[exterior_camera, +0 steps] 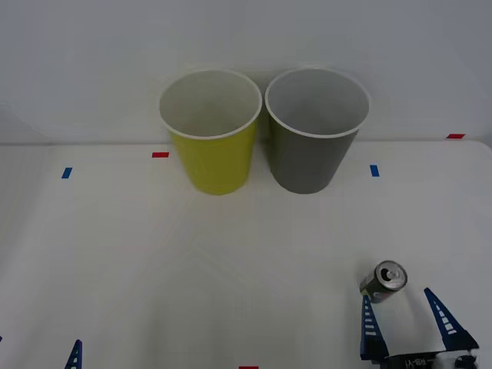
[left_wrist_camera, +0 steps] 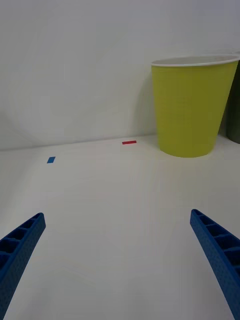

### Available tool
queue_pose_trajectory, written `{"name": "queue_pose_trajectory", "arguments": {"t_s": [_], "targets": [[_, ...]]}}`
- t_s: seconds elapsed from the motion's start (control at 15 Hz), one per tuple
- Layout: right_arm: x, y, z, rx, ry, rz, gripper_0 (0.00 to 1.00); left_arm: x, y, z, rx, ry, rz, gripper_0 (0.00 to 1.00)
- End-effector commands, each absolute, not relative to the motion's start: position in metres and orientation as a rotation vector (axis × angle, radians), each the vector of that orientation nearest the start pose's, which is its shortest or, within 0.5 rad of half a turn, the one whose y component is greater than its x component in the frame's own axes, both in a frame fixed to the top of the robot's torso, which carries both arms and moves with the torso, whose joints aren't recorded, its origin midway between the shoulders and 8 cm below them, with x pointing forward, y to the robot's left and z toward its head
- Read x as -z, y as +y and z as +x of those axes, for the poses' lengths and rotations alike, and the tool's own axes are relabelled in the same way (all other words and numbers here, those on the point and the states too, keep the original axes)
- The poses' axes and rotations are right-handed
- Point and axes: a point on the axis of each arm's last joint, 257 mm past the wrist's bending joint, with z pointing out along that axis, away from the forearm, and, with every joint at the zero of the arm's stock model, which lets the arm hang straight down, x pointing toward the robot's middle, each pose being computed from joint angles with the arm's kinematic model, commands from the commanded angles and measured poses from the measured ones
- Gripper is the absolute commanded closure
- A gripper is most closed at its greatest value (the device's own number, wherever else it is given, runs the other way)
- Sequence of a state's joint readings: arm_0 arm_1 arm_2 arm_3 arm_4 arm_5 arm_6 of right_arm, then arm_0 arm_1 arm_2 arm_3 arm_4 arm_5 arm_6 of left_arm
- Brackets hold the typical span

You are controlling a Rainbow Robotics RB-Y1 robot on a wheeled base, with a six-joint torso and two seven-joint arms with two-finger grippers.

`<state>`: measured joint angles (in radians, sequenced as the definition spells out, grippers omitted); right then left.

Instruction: Put cans in the gray bin and PET bottles in the light green bin.

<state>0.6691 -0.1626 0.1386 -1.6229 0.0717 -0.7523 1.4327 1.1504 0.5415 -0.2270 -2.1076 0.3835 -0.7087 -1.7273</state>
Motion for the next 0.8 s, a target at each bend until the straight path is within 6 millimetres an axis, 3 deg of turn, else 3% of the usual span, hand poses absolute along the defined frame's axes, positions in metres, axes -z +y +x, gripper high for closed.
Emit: {"name": "queue_pose_trajectory", "arguments": {"t_s": [0.07,0.8], "targets": [[0.293,-0.255,0.316,-0.013,1.448,-0.050,0.00,0.218,0.296,0.199,-0.037,1.556,0.071,0.00],[0.284,-0.256,0.353,-0.012,1.441,-0.037,0.00,0.218,0.296,0.199,-0.037,1.556,0.071,0.00]]}}
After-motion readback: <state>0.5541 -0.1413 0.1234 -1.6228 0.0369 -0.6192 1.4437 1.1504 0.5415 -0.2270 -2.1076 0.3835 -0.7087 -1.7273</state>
